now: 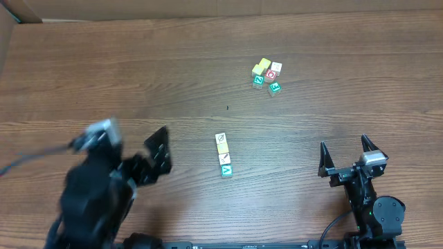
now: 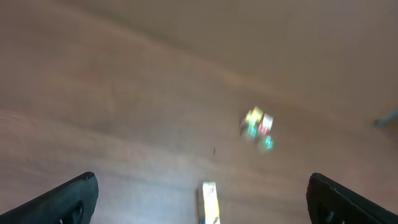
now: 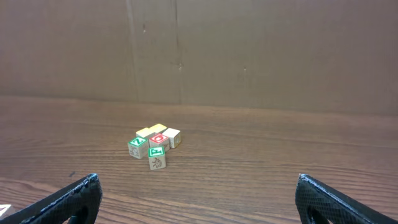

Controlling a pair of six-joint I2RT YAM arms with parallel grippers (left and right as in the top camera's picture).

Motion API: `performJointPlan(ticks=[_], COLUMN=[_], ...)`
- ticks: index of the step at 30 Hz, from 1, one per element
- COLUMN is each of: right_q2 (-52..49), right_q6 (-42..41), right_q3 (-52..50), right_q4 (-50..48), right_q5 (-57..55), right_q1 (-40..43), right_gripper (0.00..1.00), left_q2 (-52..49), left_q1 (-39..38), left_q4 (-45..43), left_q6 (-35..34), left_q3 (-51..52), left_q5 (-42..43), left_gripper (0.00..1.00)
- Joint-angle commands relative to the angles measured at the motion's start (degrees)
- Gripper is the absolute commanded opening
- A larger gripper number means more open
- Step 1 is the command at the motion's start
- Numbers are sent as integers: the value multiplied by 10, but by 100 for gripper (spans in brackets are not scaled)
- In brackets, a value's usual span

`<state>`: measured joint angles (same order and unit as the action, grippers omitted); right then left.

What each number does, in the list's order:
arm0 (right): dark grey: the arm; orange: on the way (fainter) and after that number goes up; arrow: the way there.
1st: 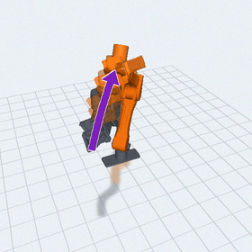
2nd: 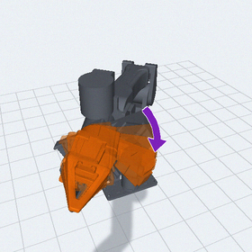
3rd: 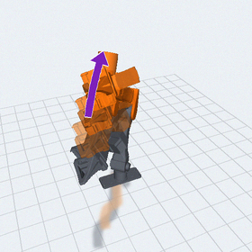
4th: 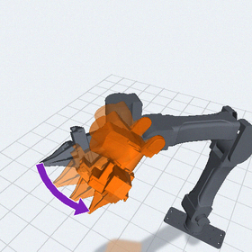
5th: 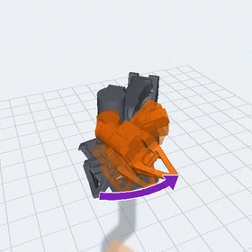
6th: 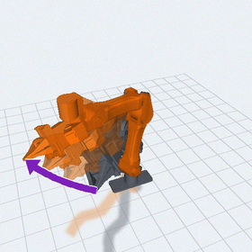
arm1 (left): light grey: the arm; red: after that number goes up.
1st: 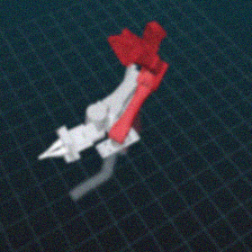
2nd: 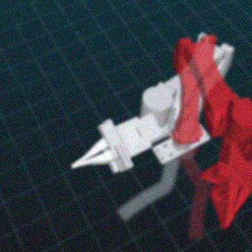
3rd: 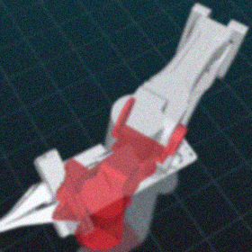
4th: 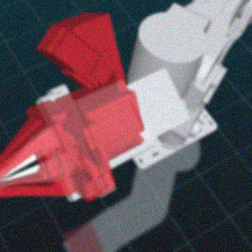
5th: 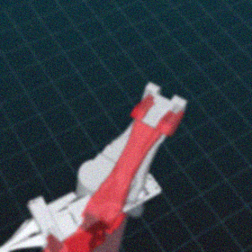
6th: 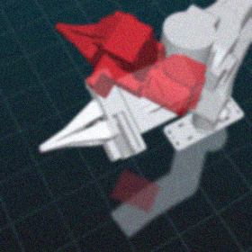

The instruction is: Flip 3 blocks

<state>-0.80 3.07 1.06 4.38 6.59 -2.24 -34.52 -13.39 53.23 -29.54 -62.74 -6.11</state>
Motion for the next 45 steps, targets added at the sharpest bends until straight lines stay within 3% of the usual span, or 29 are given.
performJointPlan(ticks=[1,9,20,25,29,33,37,45], right_q2=[6,6,6,6,6,6,6,6], right_q6=[4,4,4,4,4,4,4,4], right_q3=[-6,-6,-6,-6,-6,-6,-6,-6], right_q4=[-2,-2,-2,-2,-1,-2,-2,-2], right_q5=[-5,-5,-5,-5,-5,-5,-5,-5], right_q1=[4,4,4,4,4,4,4,4], right_gripper=[100,100,100,100,100,100,100,100], left_q2=[57,223,341,343,343,343,343,343], left_q1=[5,80,128,136,137,143,143,143], left_q4=[11,102,67,-102,-405,-628,-718,-721], left_q6=[12,12,-5,-9,-9,-9,-9,-9], left_q3=[-3,27,142,200,300,395,472,594], left_q5=[-49,-48,-43,-30,8,42,45,54], left_gripper=[100,99,100,100,100,99,100,100])
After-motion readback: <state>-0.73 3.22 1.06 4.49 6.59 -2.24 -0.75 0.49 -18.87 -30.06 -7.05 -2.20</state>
